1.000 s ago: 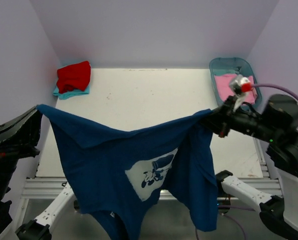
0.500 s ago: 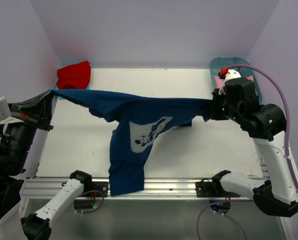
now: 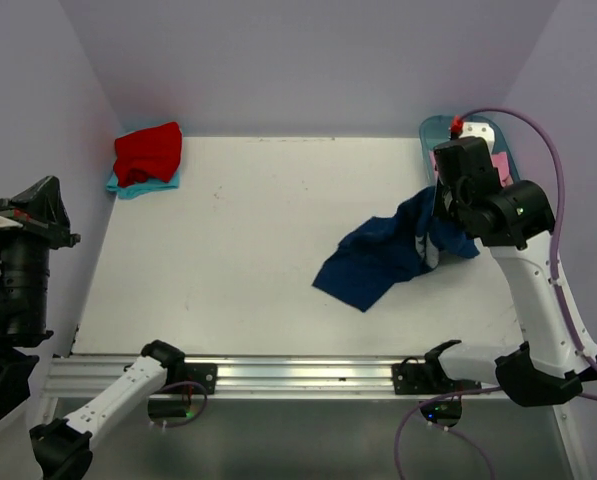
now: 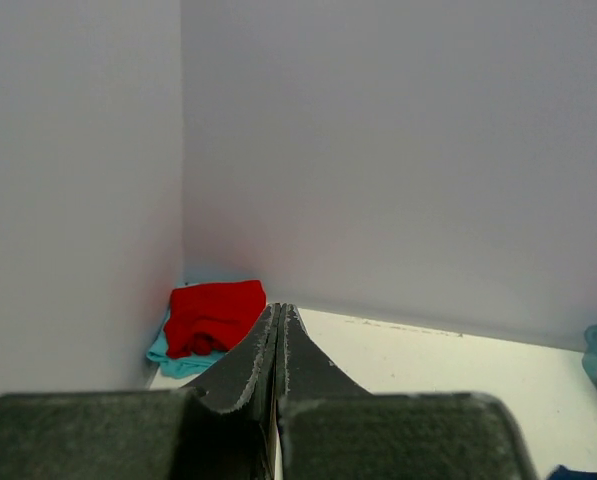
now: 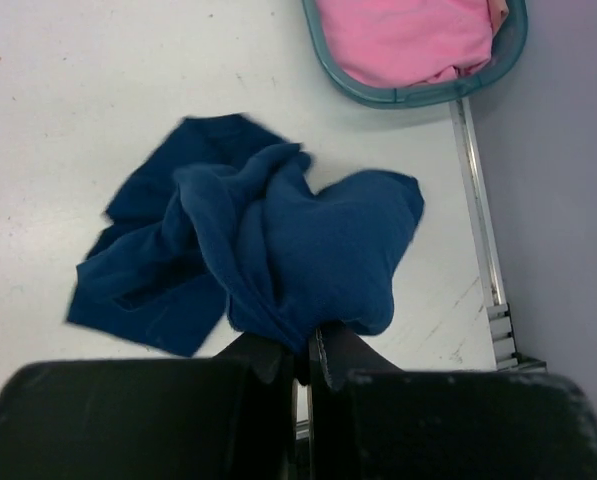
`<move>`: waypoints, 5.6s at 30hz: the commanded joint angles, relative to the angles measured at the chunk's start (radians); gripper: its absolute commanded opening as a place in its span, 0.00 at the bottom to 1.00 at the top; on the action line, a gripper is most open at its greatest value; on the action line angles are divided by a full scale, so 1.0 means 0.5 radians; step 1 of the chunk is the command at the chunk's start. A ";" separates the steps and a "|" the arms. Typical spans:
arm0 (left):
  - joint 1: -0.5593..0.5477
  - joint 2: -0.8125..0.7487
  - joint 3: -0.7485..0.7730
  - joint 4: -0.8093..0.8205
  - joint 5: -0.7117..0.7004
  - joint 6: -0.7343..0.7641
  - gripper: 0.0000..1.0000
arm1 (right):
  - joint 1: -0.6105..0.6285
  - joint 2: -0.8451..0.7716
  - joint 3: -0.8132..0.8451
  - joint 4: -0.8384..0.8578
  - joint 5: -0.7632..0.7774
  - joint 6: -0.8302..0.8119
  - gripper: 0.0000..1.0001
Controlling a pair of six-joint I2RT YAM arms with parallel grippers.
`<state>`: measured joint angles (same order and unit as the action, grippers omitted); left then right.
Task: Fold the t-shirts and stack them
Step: Flatten out the tshirt
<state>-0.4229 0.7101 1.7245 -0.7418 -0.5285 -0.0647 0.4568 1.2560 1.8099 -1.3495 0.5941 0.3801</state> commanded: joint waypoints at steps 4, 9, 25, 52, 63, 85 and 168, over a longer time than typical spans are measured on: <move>-0.023 0.135 -0.028 -0.023 0.096 -0.015 0.00 | -0.006 -0.048 -0.012 -0.063 -0.394 -0.088 0.00; 0.005 0.279 -0.352 -0.023 0.589 -0.137 0.00 | -0.006 -0.055 -0.064 0.070 -0.771 -0.147 0.00; -0.645 0.901 -1.427 1.525 1.348 -0.576 0.00 | -0.006 -0.018 -0.116 0.113 -0.673 -0.147 0.00; -0.786 2.503 -1.093 2.491 1.981 -1.070 0.63 | -0.006 -0.018 -0.165 0.110 -0.655 -0.147 0.00; -0.826 2.703 -0.964 2.616 1.855 -1.006 0.66 | -0.006 -0.036 -0.159 0.097 -0.658 -0.159 0.00; -0.851 2.943 -0.706 2.490 1.545 -0.834 0.00 | -0.006 -0.094 -0.119 0.039 -0.627 -0.174 0.00; -0.851 0.338 -0.890 -0.118 -0.633 -0.825 0.00 | 0.418 0.921 -0.948 1.312 -1.501 0.010 0.34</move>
<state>-0.8524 0.8860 1.2778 -0.8463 -0.8284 -0.4545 0.6342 1.7397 1.3327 -0.7269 -0.1295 0.3553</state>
